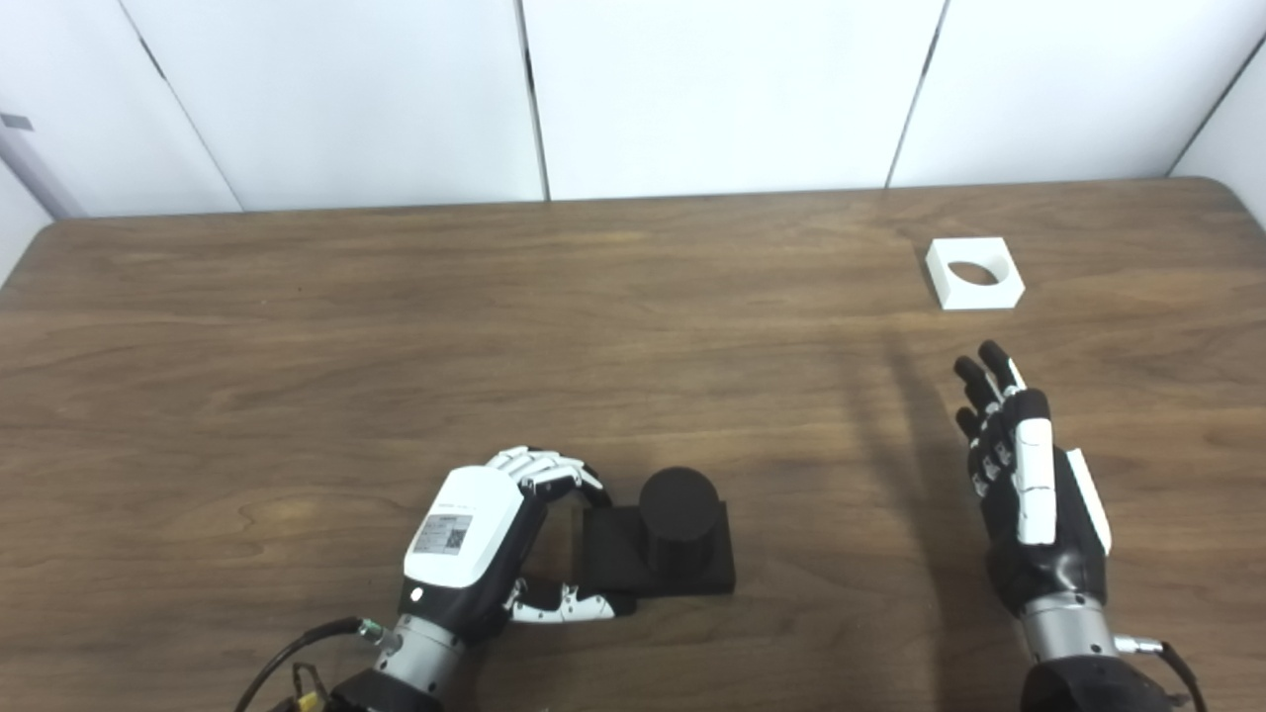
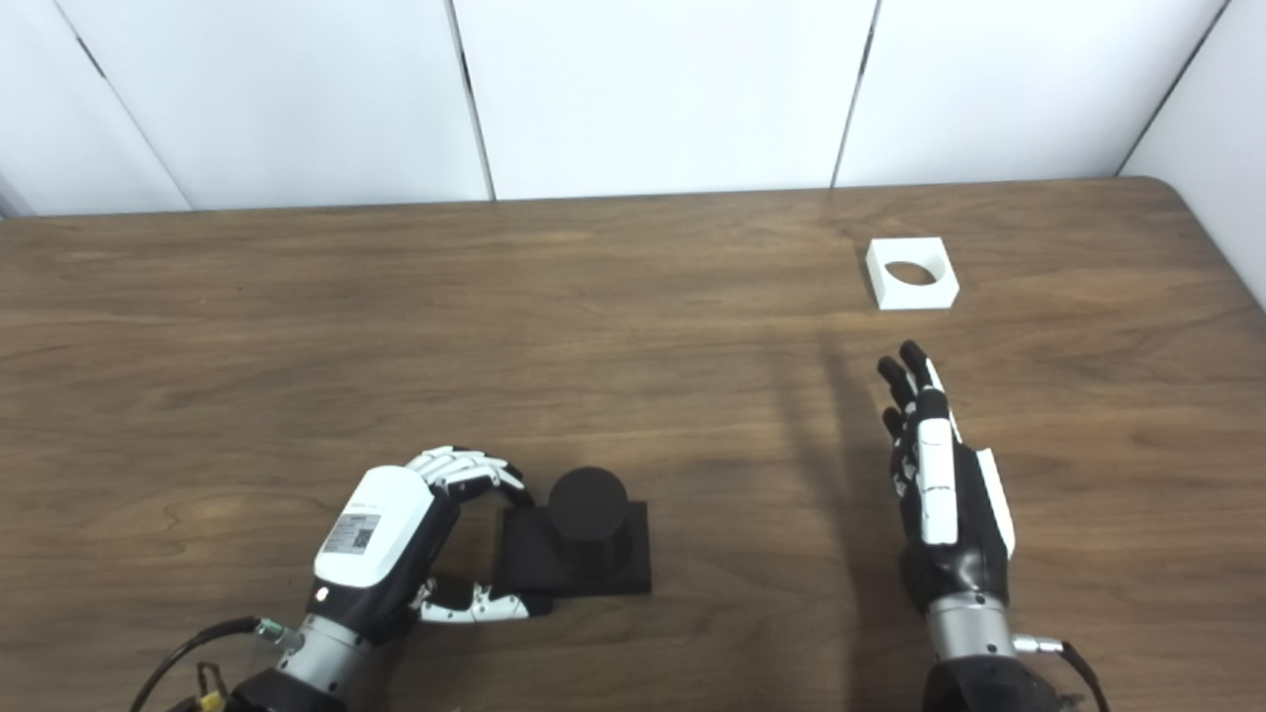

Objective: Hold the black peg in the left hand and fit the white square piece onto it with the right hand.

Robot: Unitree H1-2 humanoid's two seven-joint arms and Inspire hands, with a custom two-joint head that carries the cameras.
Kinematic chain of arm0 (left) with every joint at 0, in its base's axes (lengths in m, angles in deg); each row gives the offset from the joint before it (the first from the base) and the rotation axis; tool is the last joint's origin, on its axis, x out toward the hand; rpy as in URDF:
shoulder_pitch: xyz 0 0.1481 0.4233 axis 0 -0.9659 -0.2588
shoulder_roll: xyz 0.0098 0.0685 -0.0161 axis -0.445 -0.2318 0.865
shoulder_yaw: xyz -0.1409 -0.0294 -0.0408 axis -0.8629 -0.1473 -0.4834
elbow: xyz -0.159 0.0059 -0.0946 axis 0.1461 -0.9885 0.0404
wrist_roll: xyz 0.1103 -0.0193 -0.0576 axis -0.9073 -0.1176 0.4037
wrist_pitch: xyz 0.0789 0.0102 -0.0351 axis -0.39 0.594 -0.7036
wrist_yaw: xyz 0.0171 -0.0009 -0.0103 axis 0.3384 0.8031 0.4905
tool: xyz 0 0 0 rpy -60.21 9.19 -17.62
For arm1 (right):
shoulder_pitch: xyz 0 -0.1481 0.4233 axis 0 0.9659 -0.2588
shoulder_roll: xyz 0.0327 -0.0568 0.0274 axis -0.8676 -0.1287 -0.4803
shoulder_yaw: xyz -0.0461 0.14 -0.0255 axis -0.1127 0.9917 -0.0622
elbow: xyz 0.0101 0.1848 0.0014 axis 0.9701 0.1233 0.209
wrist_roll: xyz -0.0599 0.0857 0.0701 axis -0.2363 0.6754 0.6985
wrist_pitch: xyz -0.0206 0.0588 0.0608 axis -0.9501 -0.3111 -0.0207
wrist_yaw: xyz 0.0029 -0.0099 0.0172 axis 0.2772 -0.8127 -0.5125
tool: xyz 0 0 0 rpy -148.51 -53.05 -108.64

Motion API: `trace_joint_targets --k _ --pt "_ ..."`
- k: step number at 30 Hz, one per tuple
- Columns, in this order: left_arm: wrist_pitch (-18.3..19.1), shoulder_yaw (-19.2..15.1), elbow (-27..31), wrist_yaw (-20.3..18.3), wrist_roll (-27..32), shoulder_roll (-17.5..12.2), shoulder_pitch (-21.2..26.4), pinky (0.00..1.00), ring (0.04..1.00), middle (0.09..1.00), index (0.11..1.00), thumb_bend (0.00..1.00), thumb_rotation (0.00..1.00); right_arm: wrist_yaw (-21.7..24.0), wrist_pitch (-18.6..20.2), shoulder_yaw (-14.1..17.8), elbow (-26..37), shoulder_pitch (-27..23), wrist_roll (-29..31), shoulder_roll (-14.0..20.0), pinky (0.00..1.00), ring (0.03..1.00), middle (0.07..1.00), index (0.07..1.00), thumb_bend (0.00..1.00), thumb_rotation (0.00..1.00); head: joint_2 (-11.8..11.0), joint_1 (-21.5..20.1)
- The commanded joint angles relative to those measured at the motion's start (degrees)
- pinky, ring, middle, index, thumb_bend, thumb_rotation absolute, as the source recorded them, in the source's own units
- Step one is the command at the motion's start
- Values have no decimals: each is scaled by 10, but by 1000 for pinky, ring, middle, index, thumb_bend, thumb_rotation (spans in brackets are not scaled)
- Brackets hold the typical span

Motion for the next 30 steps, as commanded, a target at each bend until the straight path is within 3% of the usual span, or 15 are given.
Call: trace_joint_targets --k 1,3,5,6,11,15,24,28,30 --pt "22 -5 7 -17 -21 -5 -6 800 775 732 492 517 68 2 -12 -1 22 -2 -6 -41 1000 1000 936 962 555 1000 1 0" --pt "32 -6 11 -21 -27 -1 -6 800 770 736 495 521 77 2 -12 0 22 -2 -7 -41 1000 1000 935 962 551 1000 1 1" --pt "41 -7 14 -25 -29 3 -5 799 774 750 625 795 257 3 -13 0 22 -2 -7 -40 1000 1000 936 963 549 1000 1 1" --pt "44 -8 15 -27 -26 5 -4 795 778 758 659 839 317 3 -13 0 22 -2 -8 -40 1000 1000 935 964 548 1000 1 3" --pt "65 -20 26 -61 15 18 -4 797 823 822 784 933 486 7 -17 2 19 -2 -3 -38 1000 1000 936 971 541 1000 0 3" --pt "79 -24 36 -91 28 16 0 839 858 859 856 962 502 8 -14 3 21 -1 2 -38 1000 1000 942 978 544 1000 0 4" --pt "77 -27 33 -113 36 7 11 834 867 869 873 1000 504 8 -16 5 20 -1 2 -39 1000 999 940 978 531 1000 -1 4" --pt "77 -27 30 -119 44 2 16 840 872 870 851 1000 489 8 -17 7 20 -2 3 -40 1000 996 936 975 525 1000 -1 3" --pt "77 -25 31 -121 40 0 18 845 874 867 792 1000 433 11 -16 7 20 -2 10 -39 1000 999 944 979 532 1000 -1 3"
